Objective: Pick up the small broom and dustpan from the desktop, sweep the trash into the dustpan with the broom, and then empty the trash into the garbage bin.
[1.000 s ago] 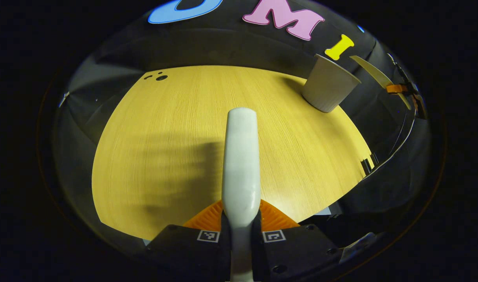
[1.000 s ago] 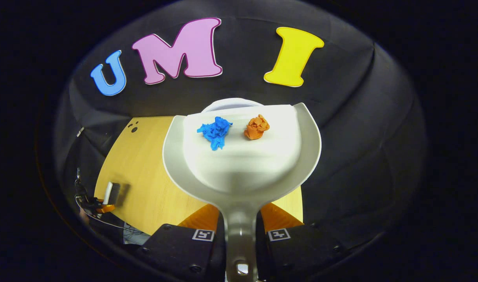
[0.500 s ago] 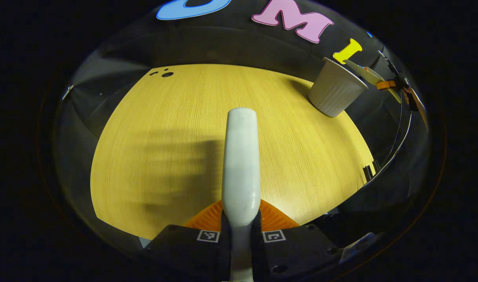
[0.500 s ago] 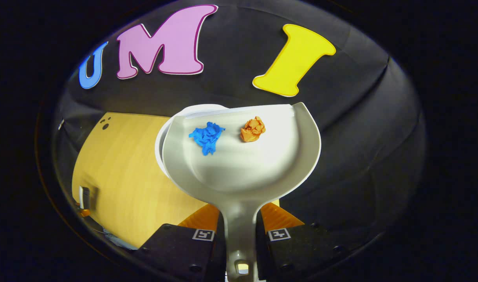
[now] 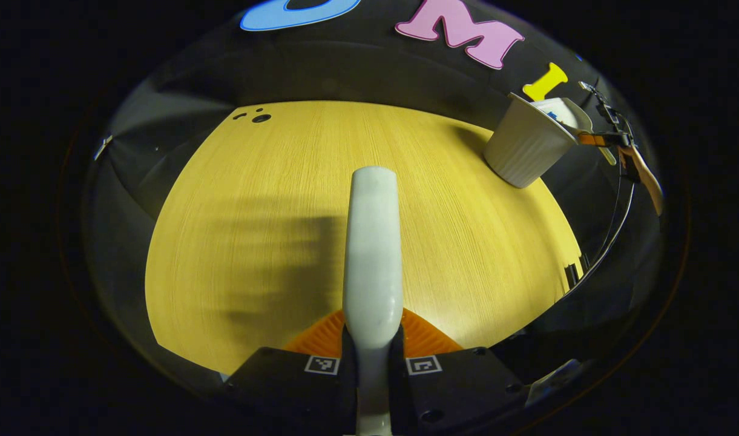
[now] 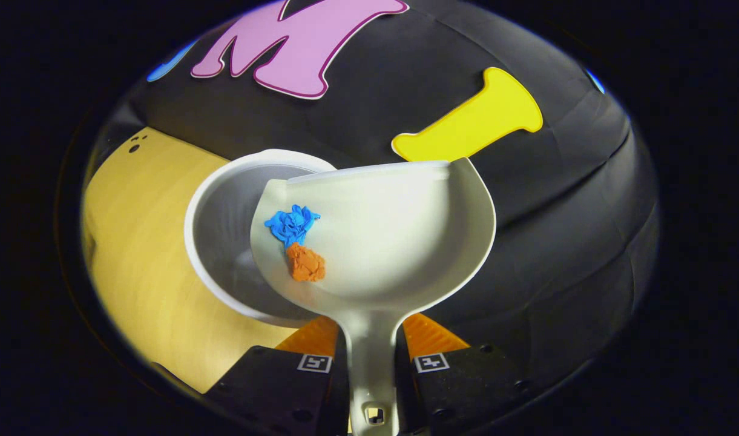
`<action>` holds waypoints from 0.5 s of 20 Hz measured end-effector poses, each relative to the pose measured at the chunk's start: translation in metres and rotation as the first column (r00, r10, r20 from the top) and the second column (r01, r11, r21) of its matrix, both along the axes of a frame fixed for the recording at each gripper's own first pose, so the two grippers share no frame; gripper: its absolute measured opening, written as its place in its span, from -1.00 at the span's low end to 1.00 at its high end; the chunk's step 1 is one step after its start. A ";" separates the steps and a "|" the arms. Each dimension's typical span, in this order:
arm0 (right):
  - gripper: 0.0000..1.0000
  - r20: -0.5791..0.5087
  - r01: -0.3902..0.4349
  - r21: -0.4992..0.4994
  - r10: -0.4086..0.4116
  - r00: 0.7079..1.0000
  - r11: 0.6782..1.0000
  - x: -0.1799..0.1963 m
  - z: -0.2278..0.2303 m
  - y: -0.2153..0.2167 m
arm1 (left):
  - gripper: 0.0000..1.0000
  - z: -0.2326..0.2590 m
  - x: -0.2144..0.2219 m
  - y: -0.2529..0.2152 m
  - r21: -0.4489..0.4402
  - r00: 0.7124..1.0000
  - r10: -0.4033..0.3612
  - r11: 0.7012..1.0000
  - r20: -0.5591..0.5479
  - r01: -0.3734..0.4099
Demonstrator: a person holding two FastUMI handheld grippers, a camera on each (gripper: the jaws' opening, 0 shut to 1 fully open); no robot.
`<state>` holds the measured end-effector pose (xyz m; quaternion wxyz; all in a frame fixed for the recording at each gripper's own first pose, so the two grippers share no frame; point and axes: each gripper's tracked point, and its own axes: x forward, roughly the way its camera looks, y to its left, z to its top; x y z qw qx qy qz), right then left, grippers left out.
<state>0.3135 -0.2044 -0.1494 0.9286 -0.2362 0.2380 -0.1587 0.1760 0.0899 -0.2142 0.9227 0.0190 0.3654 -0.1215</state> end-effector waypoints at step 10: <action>-0.31 0.070 0.045 -0.445 -0.015 0.997 0.894 0.004 0.021 -0.018 | -0.49 -0.009 0.009 0.007 -0.025 0.997 0.062 0.998 -0.040 -0.063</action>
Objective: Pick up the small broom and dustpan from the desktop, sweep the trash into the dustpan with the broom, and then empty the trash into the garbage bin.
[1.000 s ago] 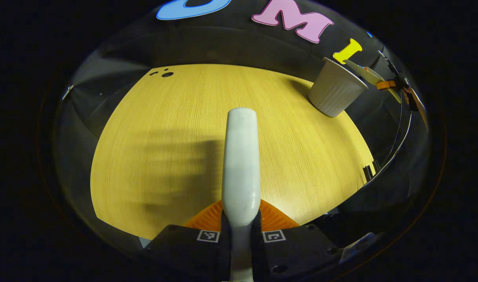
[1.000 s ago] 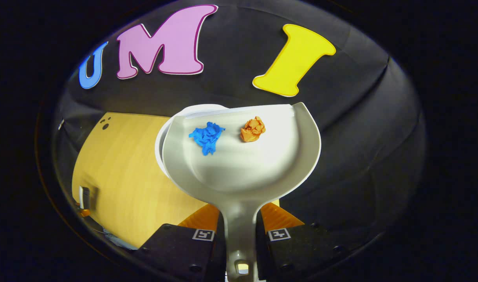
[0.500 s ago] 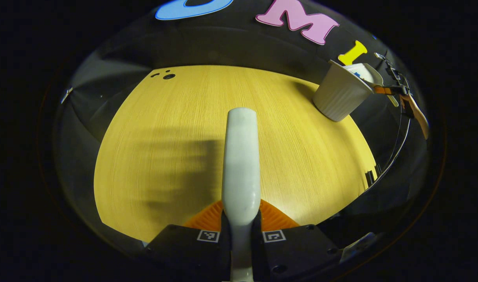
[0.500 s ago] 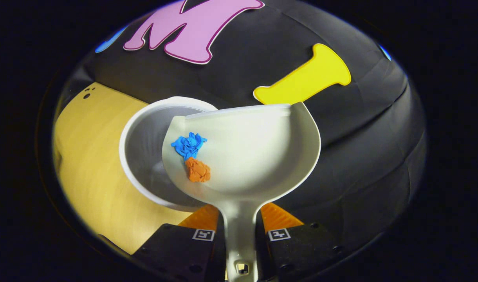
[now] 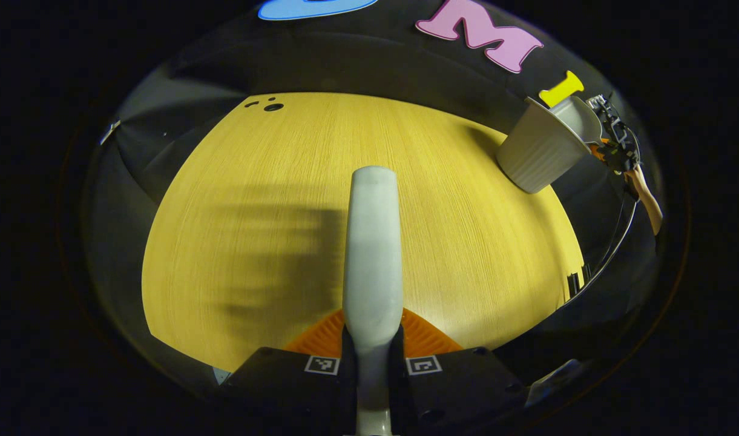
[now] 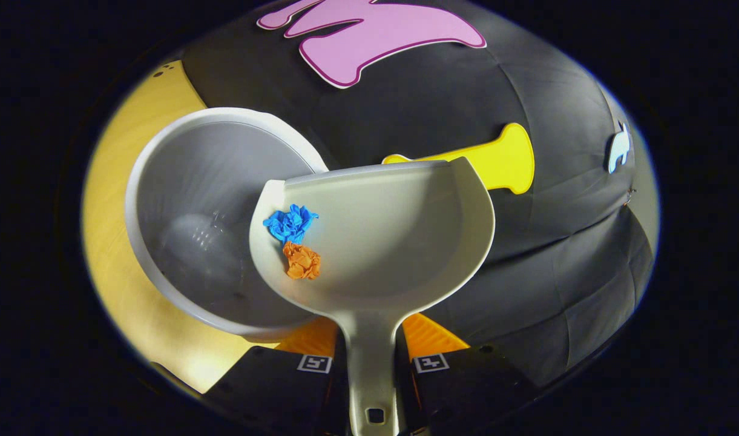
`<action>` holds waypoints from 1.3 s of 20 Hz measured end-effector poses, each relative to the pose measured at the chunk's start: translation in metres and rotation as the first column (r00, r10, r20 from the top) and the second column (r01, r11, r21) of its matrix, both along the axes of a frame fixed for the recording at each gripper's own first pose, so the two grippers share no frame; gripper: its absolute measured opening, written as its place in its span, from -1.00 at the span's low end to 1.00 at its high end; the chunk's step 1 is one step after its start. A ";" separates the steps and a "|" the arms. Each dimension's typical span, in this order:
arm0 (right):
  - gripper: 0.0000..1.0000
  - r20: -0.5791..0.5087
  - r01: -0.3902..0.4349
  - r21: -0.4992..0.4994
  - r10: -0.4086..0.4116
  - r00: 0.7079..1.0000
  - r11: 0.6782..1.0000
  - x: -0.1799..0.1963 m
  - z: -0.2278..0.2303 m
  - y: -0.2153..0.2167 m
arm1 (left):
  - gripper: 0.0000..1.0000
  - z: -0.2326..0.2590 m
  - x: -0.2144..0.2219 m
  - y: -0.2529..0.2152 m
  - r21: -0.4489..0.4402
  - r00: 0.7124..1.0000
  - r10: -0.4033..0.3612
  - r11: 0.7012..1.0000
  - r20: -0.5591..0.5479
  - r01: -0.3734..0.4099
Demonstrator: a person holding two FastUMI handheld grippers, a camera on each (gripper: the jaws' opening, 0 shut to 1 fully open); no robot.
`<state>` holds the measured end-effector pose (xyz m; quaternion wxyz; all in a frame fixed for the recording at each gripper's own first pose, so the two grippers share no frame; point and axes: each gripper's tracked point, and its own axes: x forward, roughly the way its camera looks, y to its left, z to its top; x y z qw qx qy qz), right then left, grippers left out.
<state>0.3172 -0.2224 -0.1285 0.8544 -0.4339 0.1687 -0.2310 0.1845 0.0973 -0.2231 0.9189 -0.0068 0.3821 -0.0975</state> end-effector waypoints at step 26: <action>-0.31 -0.002 -0.073 -0.022 0.073 0.997 0.997 -0.010 0.034 -0.021 | -0.48 0.012 0.014 -0.031 0.027 0.999 -0.009 1.000 0.044 0.008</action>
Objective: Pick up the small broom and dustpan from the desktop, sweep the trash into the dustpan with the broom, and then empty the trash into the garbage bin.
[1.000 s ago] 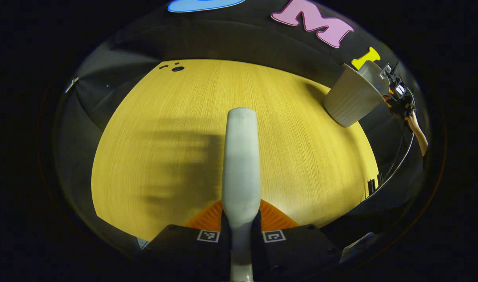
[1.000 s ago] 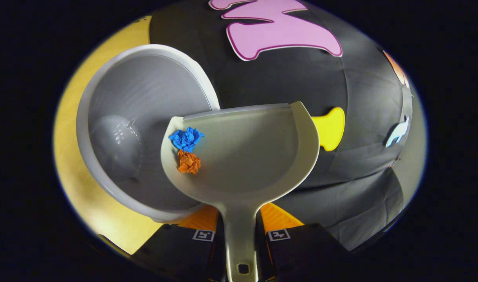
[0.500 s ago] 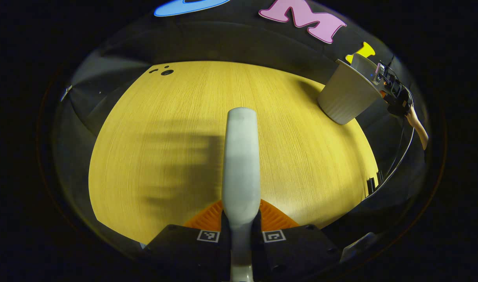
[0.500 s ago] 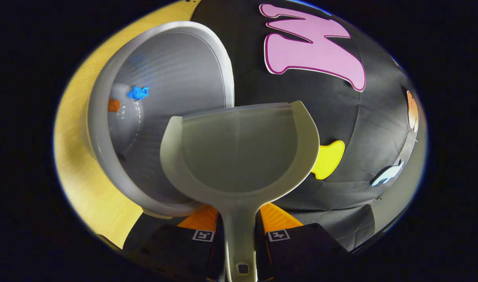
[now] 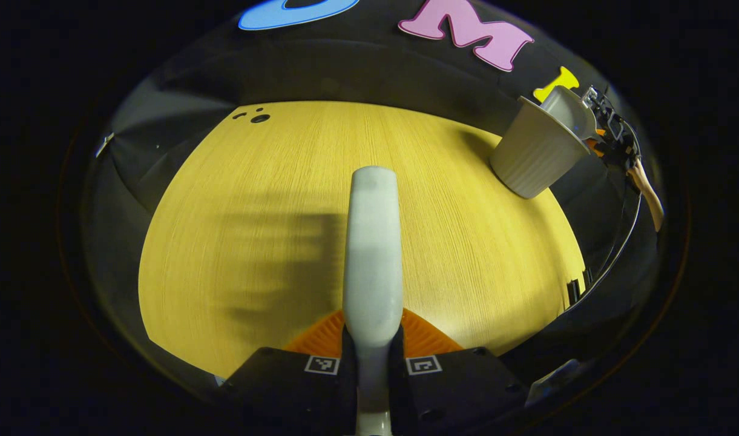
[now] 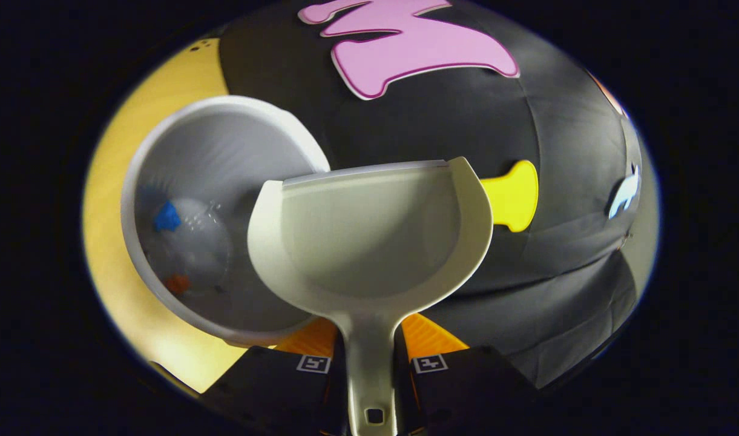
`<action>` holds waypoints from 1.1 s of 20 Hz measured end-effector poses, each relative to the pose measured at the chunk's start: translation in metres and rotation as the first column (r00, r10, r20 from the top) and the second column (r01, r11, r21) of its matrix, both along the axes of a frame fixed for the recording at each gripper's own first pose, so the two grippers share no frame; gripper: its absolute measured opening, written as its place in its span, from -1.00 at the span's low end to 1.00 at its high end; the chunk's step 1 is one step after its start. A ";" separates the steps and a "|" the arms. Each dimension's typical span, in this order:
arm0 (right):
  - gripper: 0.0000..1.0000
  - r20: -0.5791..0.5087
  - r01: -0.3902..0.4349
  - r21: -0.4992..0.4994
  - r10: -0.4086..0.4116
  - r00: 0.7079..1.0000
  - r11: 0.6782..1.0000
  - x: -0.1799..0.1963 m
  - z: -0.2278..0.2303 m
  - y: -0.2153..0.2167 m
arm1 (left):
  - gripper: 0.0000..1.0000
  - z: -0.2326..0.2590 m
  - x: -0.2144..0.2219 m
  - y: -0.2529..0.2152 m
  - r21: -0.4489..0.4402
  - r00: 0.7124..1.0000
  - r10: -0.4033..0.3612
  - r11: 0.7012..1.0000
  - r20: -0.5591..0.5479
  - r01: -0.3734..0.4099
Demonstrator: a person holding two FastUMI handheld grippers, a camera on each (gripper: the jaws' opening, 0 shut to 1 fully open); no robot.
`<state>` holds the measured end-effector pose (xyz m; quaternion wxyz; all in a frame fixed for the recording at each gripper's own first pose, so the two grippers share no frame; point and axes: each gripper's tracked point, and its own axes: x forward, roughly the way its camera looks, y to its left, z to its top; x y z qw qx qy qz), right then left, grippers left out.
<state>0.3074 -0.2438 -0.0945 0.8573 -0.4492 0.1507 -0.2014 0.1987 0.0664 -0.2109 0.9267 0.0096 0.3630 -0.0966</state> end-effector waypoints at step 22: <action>-0.31 0.243 -0.325 0.659 0.217 0.946 0.679 -0.032 0.064 0.078 | -0.49 0.003 -0.043 0.019 0.027 0.982 0.058 0.998 0.181 -0.064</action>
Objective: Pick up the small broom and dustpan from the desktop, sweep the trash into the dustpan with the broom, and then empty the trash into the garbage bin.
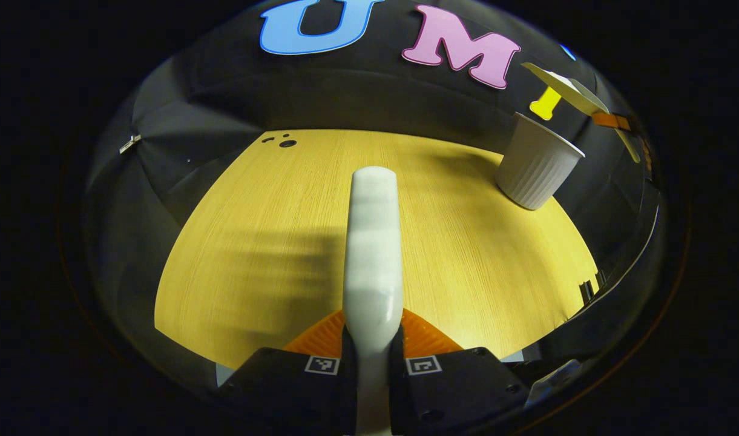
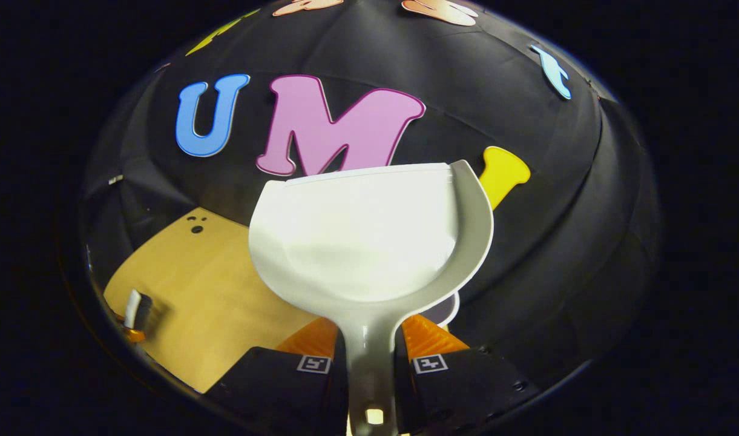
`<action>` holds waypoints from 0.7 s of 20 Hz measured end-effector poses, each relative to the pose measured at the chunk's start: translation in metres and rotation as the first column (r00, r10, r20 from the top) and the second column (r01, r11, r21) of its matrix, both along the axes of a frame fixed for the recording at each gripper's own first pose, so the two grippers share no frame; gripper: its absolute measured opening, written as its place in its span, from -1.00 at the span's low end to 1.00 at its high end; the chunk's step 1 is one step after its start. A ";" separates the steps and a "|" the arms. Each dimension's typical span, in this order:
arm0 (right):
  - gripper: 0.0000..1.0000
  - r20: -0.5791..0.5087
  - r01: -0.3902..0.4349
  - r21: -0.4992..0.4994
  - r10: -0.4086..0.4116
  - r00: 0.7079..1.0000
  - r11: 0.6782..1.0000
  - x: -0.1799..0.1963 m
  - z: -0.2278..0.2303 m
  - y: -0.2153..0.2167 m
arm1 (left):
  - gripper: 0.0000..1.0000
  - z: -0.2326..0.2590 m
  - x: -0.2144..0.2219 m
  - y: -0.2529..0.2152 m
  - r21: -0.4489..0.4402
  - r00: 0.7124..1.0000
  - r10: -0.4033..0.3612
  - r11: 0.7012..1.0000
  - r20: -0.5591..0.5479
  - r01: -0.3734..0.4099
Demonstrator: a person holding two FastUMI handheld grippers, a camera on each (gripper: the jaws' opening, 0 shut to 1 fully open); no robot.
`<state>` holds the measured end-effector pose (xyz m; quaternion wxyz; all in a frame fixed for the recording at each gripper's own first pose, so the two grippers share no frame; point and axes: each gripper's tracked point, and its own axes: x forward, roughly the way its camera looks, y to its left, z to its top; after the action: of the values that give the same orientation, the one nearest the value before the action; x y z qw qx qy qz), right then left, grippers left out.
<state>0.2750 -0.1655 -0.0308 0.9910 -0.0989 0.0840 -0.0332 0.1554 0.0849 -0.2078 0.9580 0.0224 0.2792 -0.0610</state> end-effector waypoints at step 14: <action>-0.31 -0.324 -0.168 0.169 0.216 0.921 0.971 -0.033 -0.114 0.025 | -0.57 -0.018 0.020 0.011 0.009 1.000 0.011 1.000 -0.022 -0.011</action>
<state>0.2416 -0.1402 -0.1453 0.9644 -0.0422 0.2458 0.0877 0.1749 0.0959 -0.2257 0.9551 0.0245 0.2900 -0.0549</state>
